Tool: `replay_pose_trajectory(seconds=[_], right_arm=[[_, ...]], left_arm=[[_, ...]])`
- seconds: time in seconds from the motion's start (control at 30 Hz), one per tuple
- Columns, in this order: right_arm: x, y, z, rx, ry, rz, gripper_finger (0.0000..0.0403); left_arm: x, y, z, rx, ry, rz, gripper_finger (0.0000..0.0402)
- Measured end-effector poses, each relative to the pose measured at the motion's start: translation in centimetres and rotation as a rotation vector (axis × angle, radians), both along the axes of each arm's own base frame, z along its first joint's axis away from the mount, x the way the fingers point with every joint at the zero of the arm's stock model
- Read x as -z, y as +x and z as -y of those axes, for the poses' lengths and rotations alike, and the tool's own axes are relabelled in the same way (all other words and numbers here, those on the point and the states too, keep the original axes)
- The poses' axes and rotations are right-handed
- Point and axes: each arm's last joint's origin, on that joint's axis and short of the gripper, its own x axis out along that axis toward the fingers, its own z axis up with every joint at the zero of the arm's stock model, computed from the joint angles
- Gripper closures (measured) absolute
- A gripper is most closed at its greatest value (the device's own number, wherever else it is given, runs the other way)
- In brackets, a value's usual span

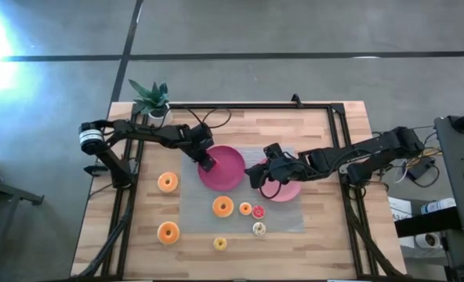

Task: Pick & Place donuts
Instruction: Put the small red donut on the pink plate

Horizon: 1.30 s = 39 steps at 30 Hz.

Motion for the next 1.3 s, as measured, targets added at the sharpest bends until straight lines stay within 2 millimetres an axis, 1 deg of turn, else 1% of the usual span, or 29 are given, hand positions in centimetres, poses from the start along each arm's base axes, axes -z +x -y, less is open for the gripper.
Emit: replay_pose_trajectory(seconds=[0.1, 0.27, 0.43, 0.53, 0.67, 0.77, 0.83, 0.9, 1.0, 1.1, 1.2, 1.3], right_arm=[[0.0, 0.0, 0.0, 0.0, -0.002, -0.001, 0.0186], [0.0, 0.0, 0.1, -0.002, -0.007, -0.007, 0.0186], [0.1, 0.0, 0.3, -0.001, -0.013, -0.009, 0.0186], [0.0, 0.0, 0.4, -0.002, -0.02, -0.012, 0.0186], [0.1, 0.1, 0.6, -0.01, -0.016, -0.015, 0.0186], [0.1, 0.1, 0.6, -0.02, -0.018, -0.017, 0.0186], [0.1, 0.1, 0.5, -0.06, -0.015, -0.027, 0.0186], [0.3, -0.1, 0.3, -0.123, -0.011, -0.062, 0.0186], [1.3, -0.4, -0.4, -0.239, -0.017, -0.167, 0.0186], [3.0, -0.7, -1.7, -0.321, -0.026, -0.294, 0.0189], [4.7, -0.2, -3.9, -0.438, -0.044, -0.354, 0.0195], [6.5, 0.5, -6.6, -0.562, -0.095, -0.404, 0.0202]], left_arm=[[0.0, -0.3, 0.0, -0.004, 0.047, -0.039, 0.0397], [-0.2, -0.5, 0.0, -0.01, 0.065, -0.047, 0.039], [-1.4, -0.7, 0.0, -0.027, 0.091, -0.043, 0.0354], [-2.3, -1.0, -0.1, -0.045, 0.15, -0.052, 0.0332], [-2.6, -1.3, -0.2, -0.047, 0.194, -0.073, 0.0309], [-2.7, -1.6, -0.1, -0.054, 0.204, -0.095, 0.0296], [-2.9, -1.9, 0.1, -0.05, 0.204, -0.106, 0.0291], [-3.5, -2.1, 0.5, -0.009, 0.226, -0.099, 0.029], [-4.9, -2.3, 1.6, 0.088, 0.28, -0.035, 0.029], [-6.3, -2.6, 2.6, 0.129, 0.315, 0.024, 0.0289], [-7.2, -3.0, 3.3, 0.142, 0.329, 0.067, 0.0289], [-7.9, -3.4, 3.9, 0.152, 0.334, 0.097, 0.0289]])
